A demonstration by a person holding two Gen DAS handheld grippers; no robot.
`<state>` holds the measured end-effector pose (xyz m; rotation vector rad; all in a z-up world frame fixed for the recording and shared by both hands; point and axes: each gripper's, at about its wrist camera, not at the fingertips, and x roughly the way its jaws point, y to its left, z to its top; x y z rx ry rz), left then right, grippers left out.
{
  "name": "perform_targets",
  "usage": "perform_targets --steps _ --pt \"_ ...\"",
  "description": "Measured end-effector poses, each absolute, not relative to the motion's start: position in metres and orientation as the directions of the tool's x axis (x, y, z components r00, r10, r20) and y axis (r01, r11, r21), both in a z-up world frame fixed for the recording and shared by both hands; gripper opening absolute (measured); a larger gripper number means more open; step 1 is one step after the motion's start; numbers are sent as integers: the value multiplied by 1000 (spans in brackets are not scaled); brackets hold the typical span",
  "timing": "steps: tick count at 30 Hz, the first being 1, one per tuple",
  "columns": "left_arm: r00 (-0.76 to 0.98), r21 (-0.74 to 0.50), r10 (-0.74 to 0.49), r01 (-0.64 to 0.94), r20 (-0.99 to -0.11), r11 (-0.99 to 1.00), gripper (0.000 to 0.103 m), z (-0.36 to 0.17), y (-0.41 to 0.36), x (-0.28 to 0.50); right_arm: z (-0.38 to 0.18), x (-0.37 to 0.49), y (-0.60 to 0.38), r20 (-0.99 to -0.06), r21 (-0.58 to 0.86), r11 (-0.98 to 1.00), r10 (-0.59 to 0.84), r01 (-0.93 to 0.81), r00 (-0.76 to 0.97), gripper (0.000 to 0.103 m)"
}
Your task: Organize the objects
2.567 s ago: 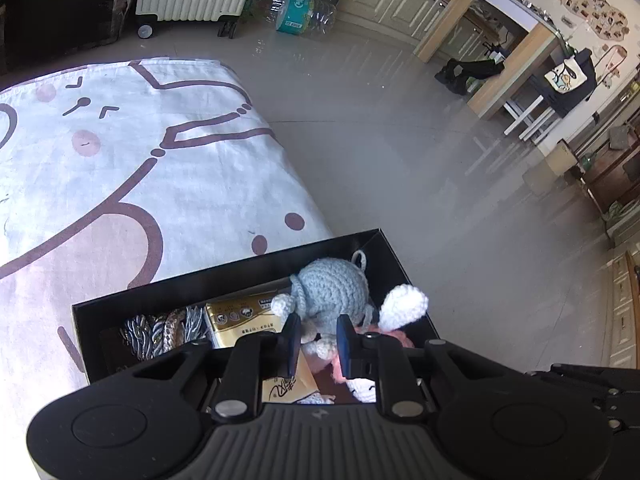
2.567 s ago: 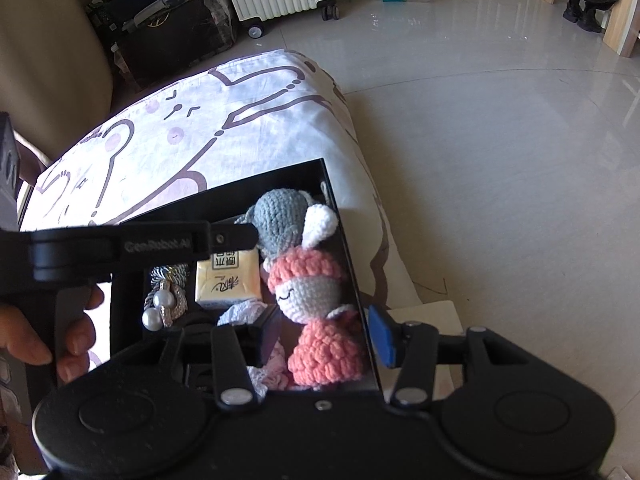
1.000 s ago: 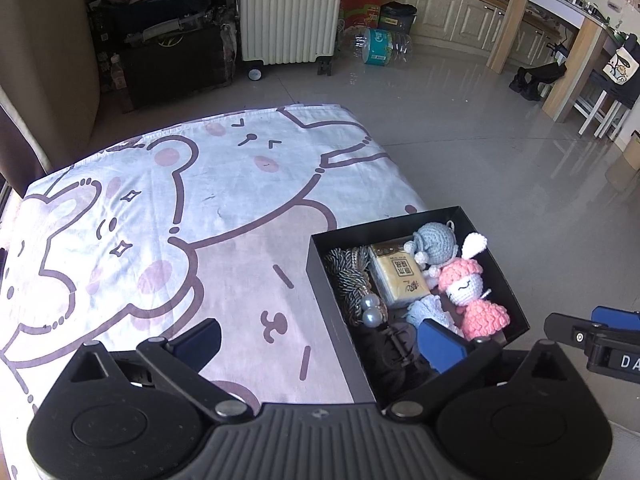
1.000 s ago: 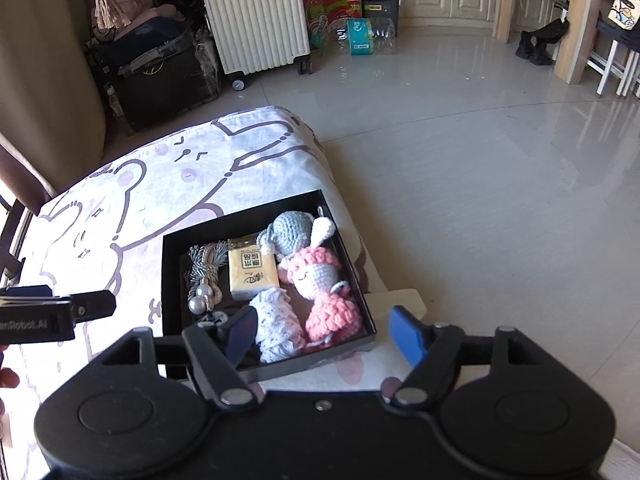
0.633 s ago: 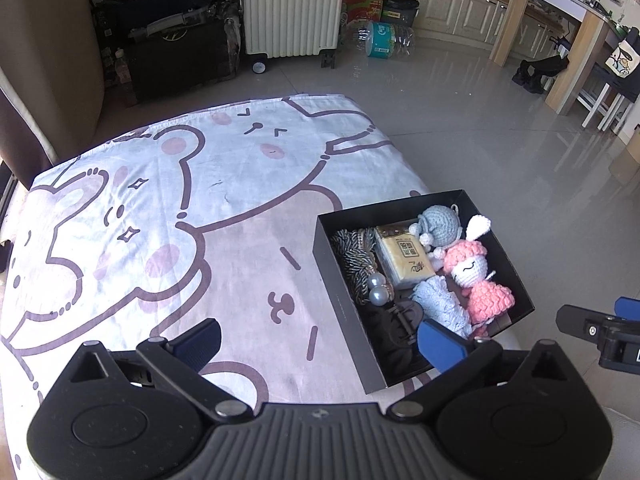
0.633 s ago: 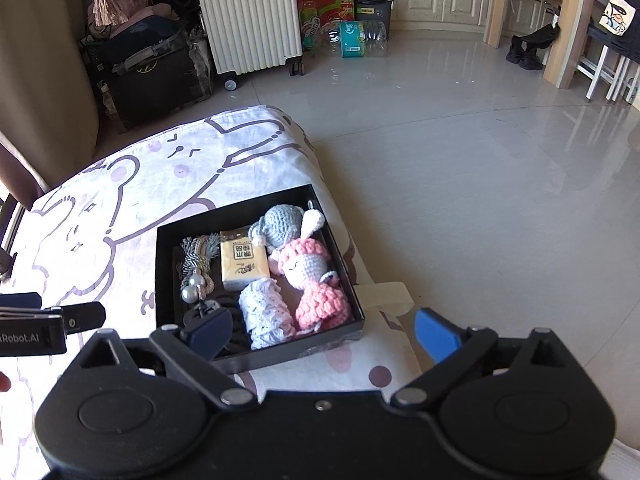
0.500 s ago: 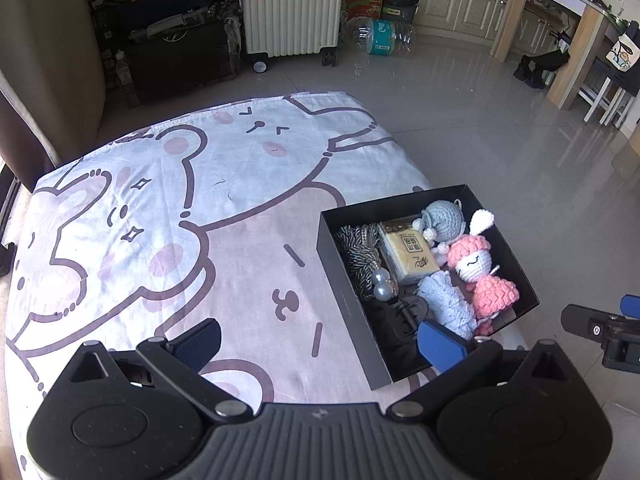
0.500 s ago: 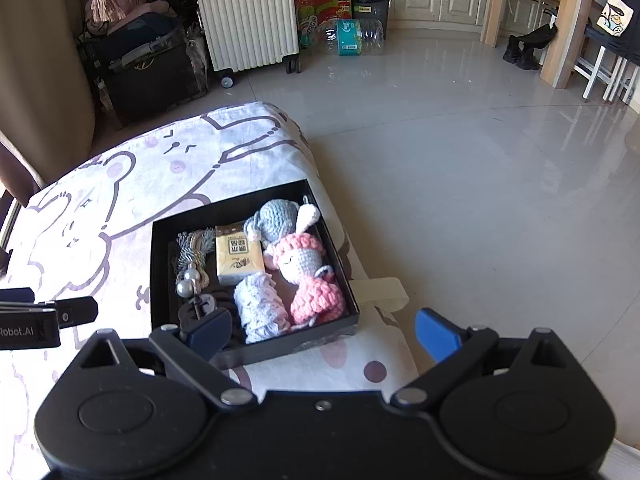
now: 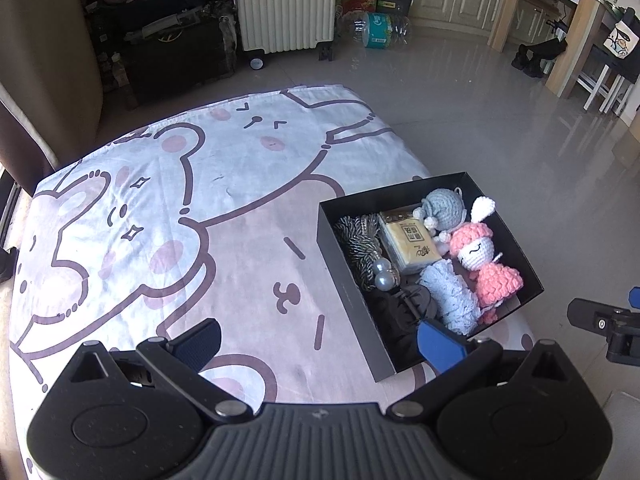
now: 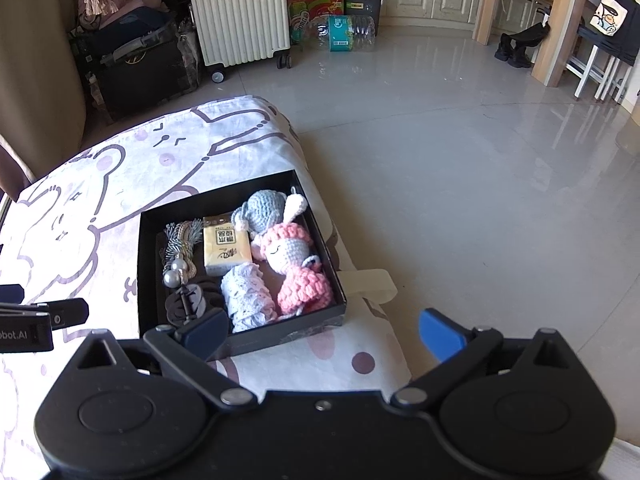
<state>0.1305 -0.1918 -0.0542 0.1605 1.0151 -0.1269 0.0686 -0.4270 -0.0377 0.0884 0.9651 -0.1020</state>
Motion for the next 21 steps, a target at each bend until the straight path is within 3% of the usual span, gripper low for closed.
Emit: perform_targets --steps 21 --pt "518 79 -22 173 -855 982 103 -54 -191 131 -39 69 -427 -825 25 992 -51 127 563 103"
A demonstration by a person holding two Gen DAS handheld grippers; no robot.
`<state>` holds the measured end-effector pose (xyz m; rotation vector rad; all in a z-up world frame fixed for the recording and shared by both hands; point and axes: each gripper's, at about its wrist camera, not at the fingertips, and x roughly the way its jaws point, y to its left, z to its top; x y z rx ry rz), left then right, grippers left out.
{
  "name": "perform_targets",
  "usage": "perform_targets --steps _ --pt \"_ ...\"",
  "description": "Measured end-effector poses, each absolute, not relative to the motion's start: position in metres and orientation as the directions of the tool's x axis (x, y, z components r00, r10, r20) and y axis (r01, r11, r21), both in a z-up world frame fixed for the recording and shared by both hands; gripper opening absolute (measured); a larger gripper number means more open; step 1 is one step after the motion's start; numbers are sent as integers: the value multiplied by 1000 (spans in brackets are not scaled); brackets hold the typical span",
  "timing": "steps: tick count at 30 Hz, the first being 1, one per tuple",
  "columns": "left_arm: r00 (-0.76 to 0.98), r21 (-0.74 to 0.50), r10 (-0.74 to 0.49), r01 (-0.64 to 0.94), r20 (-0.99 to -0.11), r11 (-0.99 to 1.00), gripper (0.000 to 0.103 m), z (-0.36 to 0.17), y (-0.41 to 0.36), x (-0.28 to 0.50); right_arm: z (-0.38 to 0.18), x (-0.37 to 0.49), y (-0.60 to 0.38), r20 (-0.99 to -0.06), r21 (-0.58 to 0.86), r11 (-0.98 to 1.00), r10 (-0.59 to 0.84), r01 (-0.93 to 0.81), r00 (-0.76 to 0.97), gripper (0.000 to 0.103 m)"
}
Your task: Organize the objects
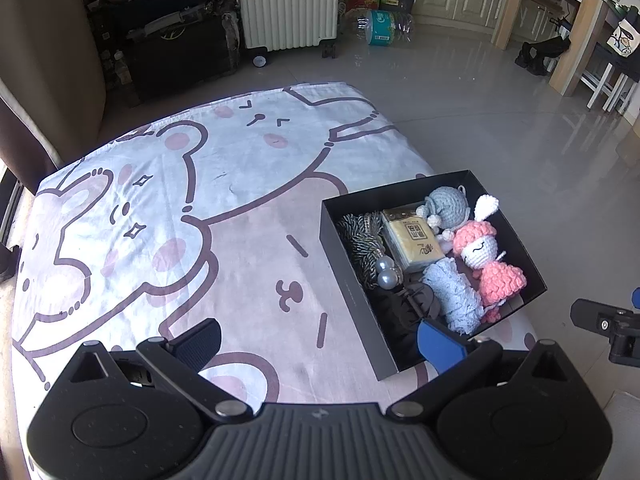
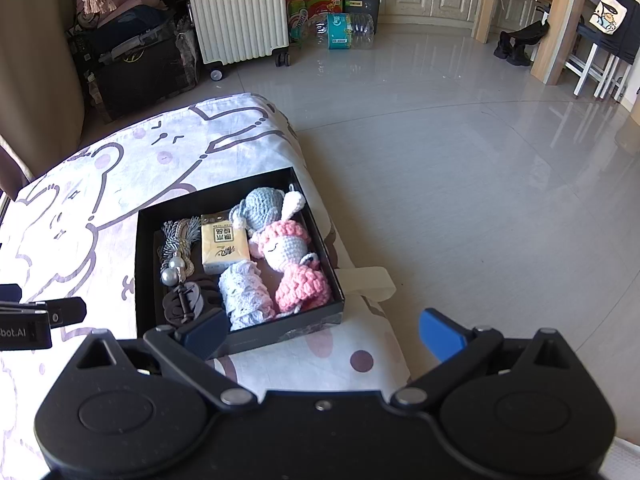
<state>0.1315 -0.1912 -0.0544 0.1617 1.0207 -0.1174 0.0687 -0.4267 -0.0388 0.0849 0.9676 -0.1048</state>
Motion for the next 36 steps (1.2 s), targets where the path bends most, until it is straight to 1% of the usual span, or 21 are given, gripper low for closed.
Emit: perform_targets --steps 36 --pt "522 87 -15 170 -853 982 103 -54 -192 130 -41 67 -424 -827 23 992 -51 125 559 103"
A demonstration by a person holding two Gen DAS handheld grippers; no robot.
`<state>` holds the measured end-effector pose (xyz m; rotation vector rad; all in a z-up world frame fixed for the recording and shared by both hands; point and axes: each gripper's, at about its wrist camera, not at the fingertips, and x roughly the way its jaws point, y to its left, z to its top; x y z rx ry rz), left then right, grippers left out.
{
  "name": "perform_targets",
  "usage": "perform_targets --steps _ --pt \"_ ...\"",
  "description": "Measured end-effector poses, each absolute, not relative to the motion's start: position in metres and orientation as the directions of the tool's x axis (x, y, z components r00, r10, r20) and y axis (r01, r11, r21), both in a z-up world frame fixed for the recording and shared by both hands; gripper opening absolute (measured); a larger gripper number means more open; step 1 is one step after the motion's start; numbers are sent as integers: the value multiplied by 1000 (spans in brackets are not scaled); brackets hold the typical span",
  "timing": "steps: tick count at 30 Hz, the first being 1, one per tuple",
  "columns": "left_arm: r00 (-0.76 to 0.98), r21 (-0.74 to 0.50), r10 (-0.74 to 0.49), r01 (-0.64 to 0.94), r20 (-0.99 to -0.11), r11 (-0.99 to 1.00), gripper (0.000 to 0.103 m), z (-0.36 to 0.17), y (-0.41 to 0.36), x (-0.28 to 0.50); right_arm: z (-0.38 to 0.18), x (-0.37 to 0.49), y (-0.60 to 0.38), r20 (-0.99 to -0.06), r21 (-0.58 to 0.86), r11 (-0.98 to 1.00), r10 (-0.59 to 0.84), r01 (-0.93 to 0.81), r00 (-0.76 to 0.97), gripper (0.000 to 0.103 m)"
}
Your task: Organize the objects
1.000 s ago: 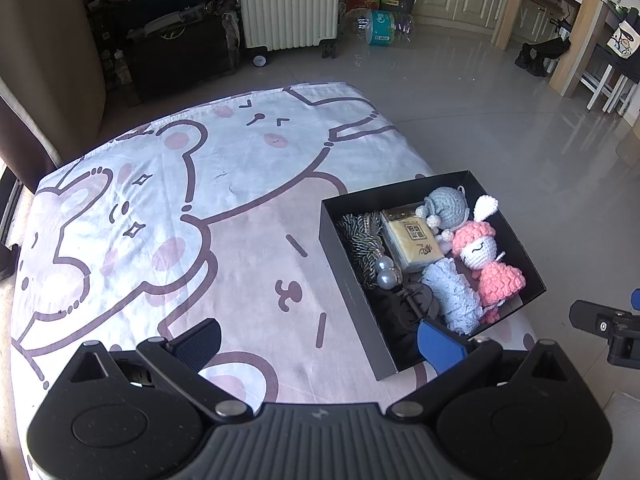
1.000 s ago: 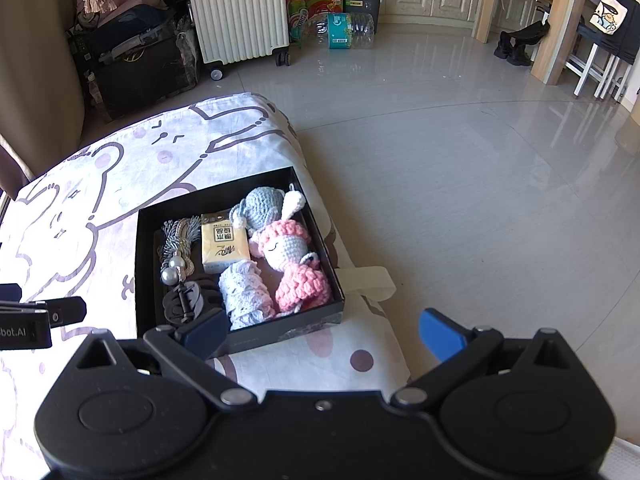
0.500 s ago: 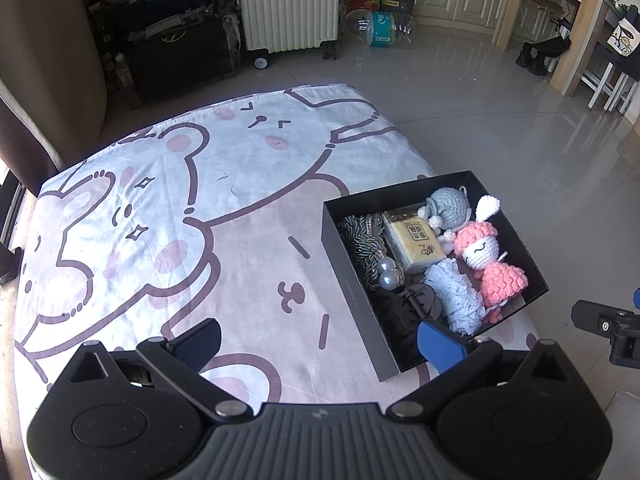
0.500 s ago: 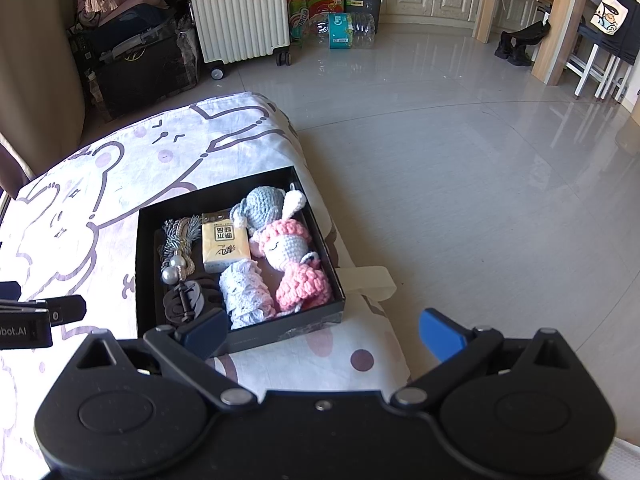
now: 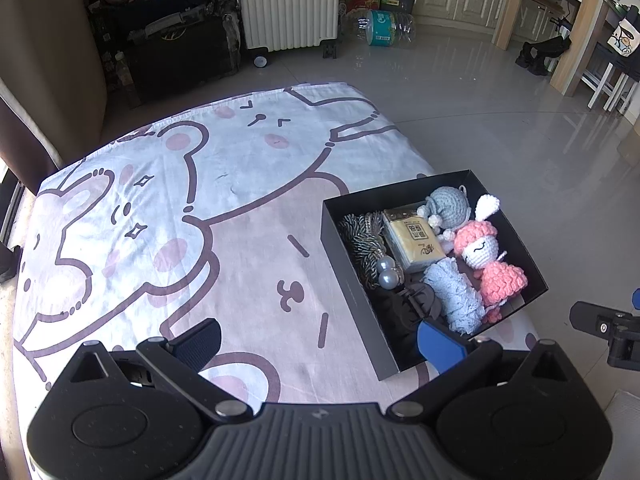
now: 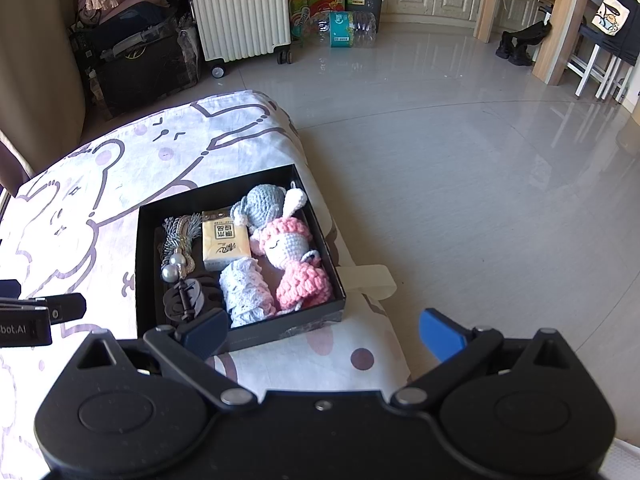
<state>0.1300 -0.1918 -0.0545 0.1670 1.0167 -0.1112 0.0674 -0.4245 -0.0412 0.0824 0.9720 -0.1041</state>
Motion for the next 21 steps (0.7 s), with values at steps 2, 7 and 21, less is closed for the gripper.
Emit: perform_targets --steps 2,7,21 --pt "521 90 -12 170 -853 981 103 -55 -193 130 -41 67 -424 -827 23 992 -51 125 559 103" --pt "520 86 -18 175 -854 981 103 -56 -193 129 -41 67 -425 -827 23 992 -51 125 559 103" --pt "517 85 -19 175 -856 981 103 -55 -193 130 -44 67 -425 -829 20 992 -52 122 557 103"
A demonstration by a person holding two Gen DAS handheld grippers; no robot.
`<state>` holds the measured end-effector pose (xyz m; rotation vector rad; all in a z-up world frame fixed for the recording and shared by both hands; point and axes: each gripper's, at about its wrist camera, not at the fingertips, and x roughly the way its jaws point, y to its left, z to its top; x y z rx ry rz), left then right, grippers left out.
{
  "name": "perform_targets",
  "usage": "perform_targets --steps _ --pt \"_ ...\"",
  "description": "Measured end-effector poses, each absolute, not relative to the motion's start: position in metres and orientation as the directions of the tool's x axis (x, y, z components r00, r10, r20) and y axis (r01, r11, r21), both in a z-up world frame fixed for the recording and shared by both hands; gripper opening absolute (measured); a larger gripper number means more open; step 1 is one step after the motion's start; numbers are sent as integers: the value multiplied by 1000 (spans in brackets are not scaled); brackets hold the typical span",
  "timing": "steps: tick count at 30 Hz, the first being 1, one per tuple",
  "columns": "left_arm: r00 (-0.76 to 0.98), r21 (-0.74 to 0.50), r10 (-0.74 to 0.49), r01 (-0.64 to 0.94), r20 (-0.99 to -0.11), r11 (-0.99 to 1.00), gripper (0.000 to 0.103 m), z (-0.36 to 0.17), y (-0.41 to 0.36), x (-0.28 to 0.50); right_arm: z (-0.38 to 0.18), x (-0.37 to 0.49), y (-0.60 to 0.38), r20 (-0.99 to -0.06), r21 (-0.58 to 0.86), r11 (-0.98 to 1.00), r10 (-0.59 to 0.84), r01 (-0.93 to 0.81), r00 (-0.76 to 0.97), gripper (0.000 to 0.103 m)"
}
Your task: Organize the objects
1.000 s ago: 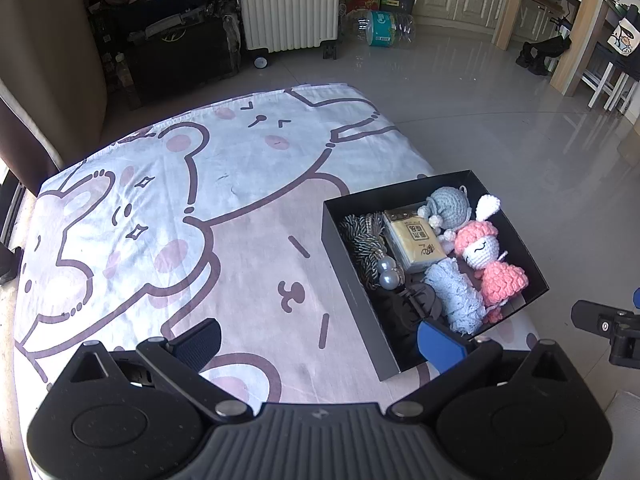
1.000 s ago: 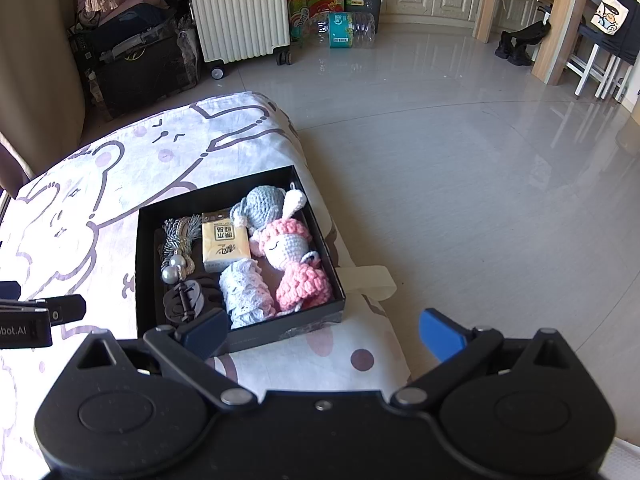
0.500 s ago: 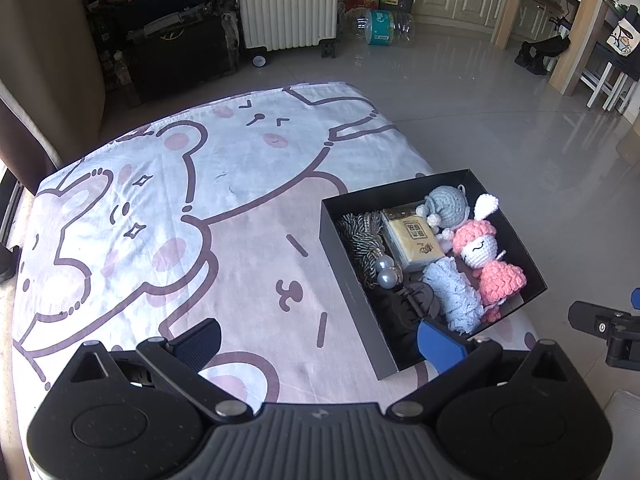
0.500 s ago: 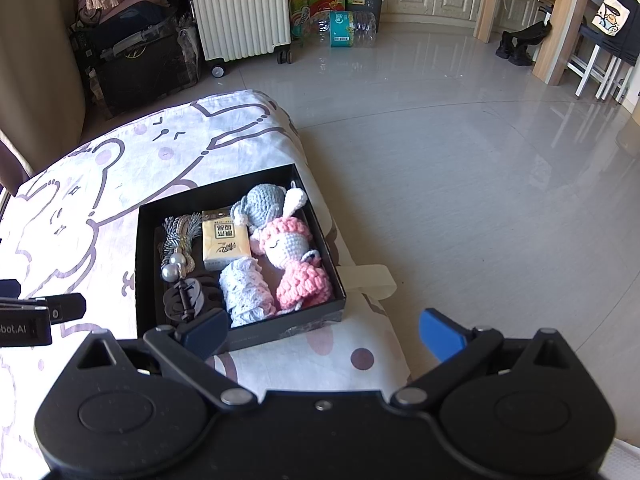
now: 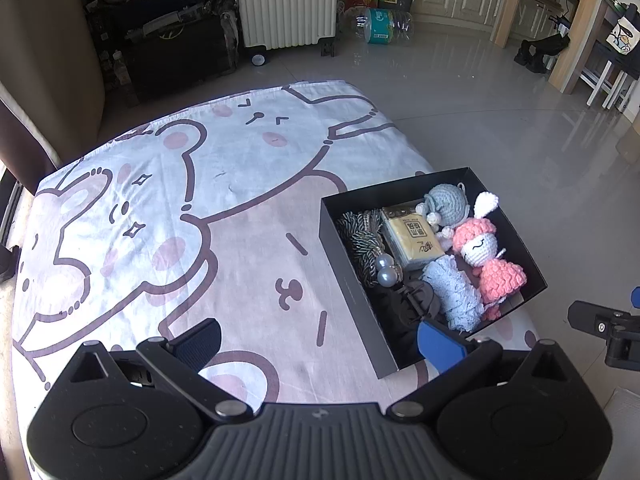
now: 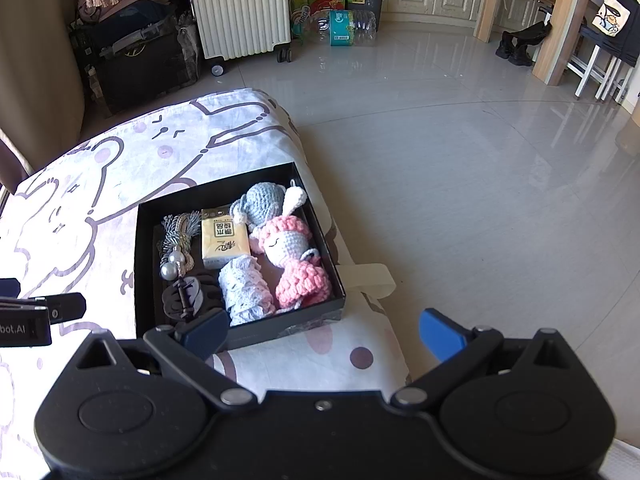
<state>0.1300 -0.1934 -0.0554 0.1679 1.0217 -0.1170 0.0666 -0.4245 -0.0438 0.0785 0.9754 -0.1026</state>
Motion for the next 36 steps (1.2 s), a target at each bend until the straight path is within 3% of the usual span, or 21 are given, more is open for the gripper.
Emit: perform_targets --steps 36 --pt "508 67 -30 172 -861 983 103 -58 -194 130 -46 65 -423 -832 20 993 -50 119 553 103"
